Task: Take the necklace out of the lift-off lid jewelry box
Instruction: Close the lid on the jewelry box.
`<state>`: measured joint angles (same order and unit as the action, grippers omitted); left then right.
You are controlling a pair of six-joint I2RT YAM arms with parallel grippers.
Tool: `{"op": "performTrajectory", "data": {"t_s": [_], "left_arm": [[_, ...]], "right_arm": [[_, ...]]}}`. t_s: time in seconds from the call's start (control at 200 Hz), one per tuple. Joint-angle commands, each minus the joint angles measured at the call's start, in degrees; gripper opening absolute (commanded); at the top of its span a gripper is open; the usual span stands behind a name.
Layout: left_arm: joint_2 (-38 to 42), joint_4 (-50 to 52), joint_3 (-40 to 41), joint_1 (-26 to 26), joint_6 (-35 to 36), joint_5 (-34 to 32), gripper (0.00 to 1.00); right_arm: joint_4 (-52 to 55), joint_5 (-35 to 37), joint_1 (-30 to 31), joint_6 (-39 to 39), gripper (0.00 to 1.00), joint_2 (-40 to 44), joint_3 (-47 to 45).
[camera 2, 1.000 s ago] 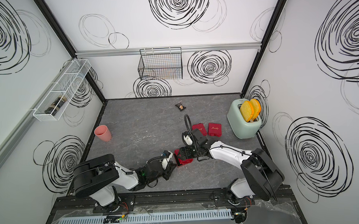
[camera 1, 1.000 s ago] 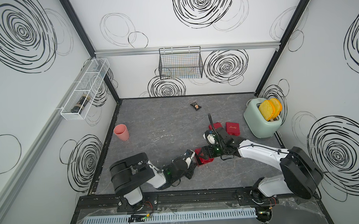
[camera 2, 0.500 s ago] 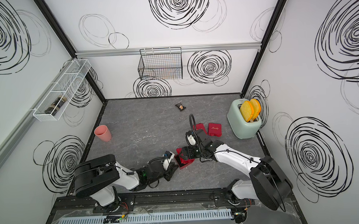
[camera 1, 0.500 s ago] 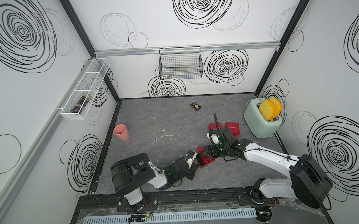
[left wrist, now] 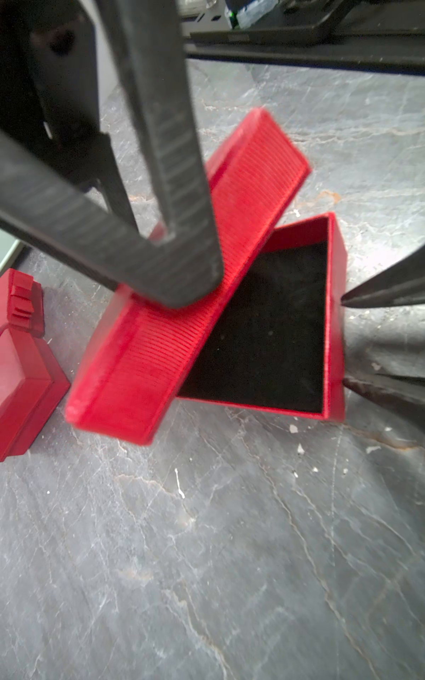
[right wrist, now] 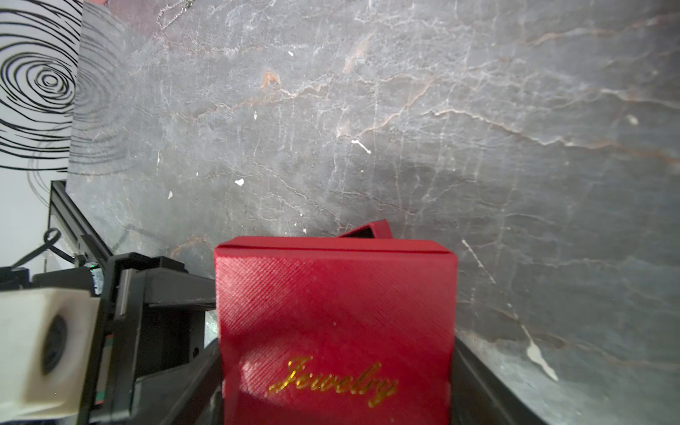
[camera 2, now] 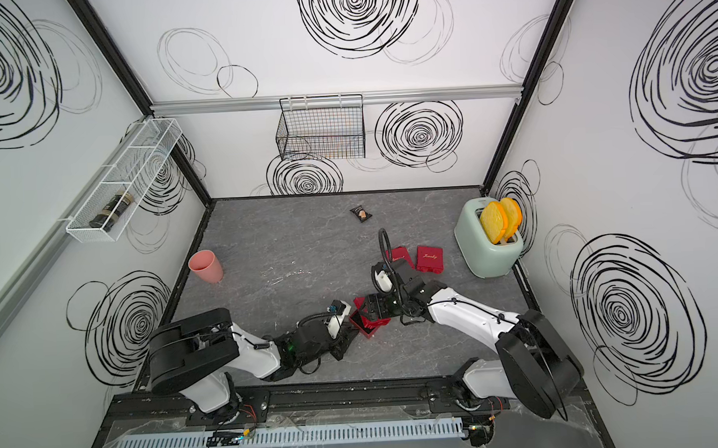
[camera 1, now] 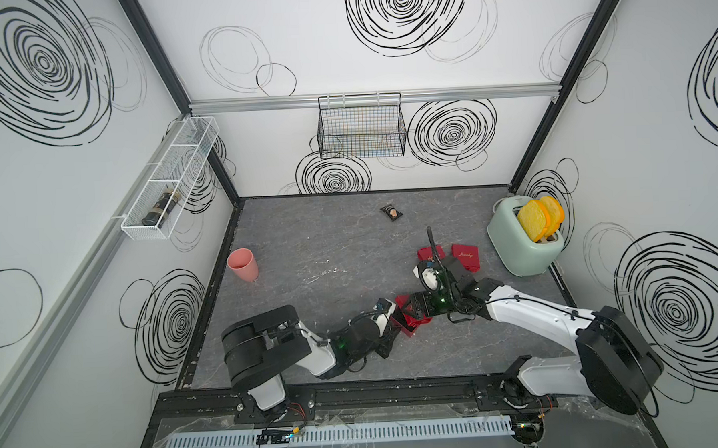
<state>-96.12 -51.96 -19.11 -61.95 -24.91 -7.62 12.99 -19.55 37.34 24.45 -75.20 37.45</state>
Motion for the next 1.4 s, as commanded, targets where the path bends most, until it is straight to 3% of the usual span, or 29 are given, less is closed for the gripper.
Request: {"op": "performTrajectory", "data": {"t_s": [0.0,0.565,1.076,1.396], "left_arm": [[-0.9,-1.4,-0.7,0.8,-0.3,-0.7,0.34],[-0.7,-0.1,-1.5,2.9,0.1,0.4,0.34],[-2.2,-0.4,-3.1,4.2,1.8,1.7,0.34],[-2.8,-2.0,-3.1,5.8,1.8,2.6,0.34]], "right_arm": [[1.5,2.4,-0.3,-3.0,0.83,-1.6,1.3],[5.5,4.4,0.2,-4.8,0.83,1.0,4.5],[1.5,-2.9,-1.0,-6.4,0.85,-5.3,4.8],[2.9,-3.4,1.7,-8.8,0.84,-6.7,5.8]]}}
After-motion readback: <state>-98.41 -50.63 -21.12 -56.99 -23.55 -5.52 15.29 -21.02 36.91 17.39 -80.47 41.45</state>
